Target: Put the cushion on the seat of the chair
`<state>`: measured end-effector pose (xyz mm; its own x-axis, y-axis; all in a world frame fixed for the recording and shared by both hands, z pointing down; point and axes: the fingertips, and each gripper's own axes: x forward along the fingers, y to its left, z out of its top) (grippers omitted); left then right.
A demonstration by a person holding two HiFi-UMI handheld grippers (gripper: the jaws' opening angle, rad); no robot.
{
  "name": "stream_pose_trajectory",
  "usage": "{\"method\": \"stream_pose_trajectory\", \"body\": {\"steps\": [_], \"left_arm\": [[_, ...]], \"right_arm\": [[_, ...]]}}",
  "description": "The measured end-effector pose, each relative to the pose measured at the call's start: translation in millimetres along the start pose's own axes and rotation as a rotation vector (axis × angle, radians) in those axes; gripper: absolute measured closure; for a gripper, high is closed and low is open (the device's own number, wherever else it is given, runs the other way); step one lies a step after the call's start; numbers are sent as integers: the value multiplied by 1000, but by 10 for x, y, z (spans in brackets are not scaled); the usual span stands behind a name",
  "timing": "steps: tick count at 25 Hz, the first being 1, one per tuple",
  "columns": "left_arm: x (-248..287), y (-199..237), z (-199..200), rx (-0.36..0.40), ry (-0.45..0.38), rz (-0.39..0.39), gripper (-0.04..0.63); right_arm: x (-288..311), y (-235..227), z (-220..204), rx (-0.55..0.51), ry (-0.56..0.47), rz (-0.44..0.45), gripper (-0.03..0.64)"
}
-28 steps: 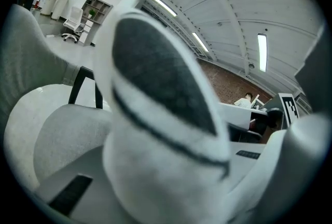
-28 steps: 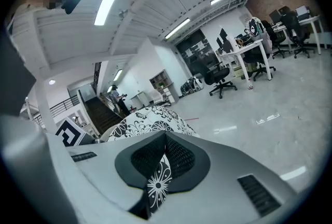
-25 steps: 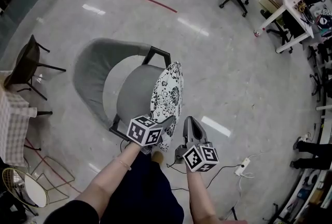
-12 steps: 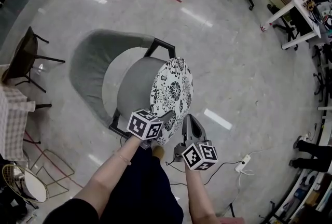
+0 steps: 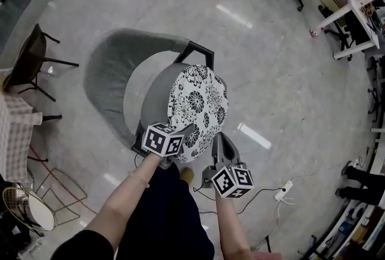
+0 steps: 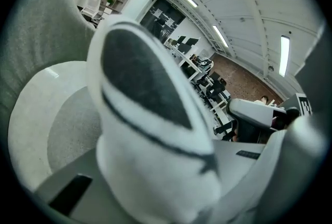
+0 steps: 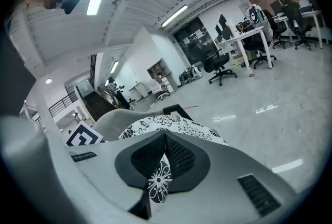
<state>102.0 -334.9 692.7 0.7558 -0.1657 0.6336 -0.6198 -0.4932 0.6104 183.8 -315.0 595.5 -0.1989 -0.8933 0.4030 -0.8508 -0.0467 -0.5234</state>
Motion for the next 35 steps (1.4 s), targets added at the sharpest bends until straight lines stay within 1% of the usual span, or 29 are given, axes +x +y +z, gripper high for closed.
{"method": "stream_pose_trajectory", "body": {"steps": [6,12,17,22,24,29,35], "left_arm": [[-34,333,-37,-8,25,50,569],[-66,657,-92,-56,26,88,569],[-63,867,-121,-87,29,90,571],[-34,1084,-149,-113,44,97,569],[4,1186,-159,-112,56,110,569],[76,1442,-207,-88,91,174,569],[173,1644,-284,-101,116,214,555]], "right_arm": [[146,128,-61,4,9,20,606],[281,246,-165,4,25,33,606],[391,351,-285,24,45,46,606],[466,470,-346,14,63,57,606],[487,494,-355,14,61,56,606],[524,536,-434,19,75,62,606],[574,469,-548,22,94,57,606]]}}
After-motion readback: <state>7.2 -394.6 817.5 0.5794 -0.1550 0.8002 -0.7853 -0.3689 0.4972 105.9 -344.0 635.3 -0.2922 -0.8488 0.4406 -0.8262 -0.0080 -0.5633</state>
